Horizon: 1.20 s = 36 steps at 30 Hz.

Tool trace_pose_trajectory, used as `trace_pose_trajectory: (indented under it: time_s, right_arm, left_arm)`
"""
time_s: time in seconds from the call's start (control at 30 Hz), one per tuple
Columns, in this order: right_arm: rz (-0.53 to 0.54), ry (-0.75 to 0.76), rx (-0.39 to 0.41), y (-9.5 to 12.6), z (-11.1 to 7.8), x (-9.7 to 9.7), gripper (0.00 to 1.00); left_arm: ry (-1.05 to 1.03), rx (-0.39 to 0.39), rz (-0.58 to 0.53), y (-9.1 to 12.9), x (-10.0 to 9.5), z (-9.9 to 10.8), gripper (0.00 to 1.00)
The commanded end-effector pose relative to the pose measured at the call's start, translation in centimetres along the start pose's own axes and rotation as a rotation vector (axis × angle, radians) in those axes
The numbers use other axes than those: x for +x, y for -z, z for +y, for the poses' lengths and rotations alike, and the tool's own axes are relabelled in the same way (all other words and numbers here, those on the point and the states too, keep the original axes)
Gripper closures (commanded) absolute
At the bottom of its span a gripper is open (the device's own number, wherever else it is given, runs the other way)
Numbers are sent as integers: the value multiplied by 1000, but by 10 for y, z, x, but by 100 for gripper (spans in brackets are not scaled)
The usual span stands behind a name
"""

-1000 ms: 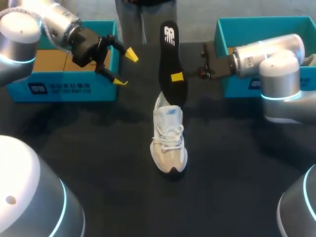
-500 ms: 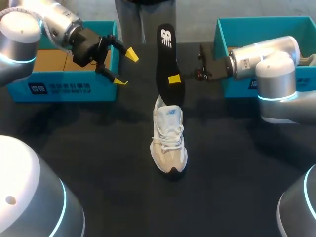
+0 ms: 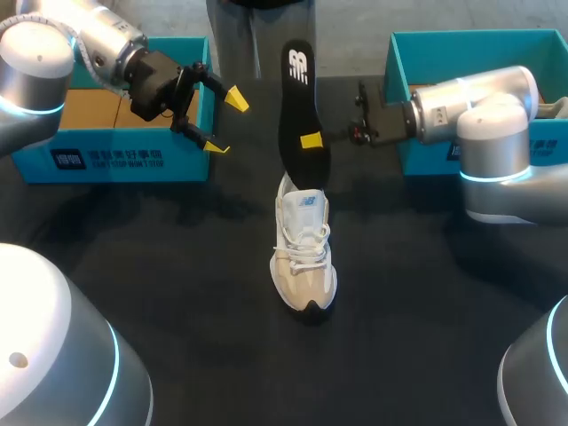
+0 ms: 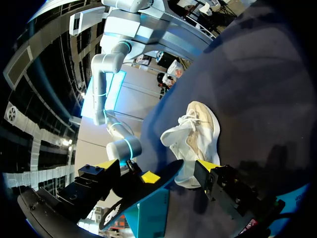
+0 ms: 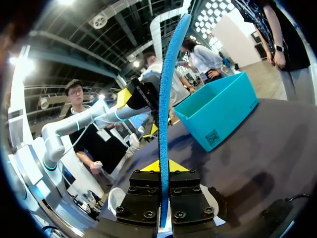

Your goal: Take the shoe out of the shoebox, open the shoe tongue, remove and reinsert the insole, then place the shoe into the shoebox

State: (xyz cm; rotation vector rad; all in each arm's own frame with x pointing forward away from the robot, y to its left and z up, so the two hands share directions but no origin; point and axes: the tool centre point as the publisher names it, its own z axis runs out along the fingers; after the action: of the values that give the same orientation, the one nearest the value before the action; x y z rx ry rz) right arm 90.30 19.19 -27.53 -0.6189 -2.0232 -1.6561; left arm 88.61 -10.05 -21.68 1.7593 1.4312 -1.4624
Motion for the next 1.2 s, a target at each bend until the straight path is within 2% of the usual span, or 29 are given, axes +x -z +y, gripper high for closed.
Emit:
trace_pose_trajectory:
  time_s: [0.03, 0.43, 1.2]
  right_arm:
    - [-4, 4, -3, -6, 1, -1, 100]
    - [-6, 18, -23, -13, 0, -2, 100]
    - [-2, 12, -49, -13, -6, 1, 100]
  left_arm:
    - [-1, -1, -1, 0, 1, 1, 0]
    - [-2, 4, 0, 0, 1, 4, 0]
    - [-7, 4, 5, 4, 0, 9, 0]
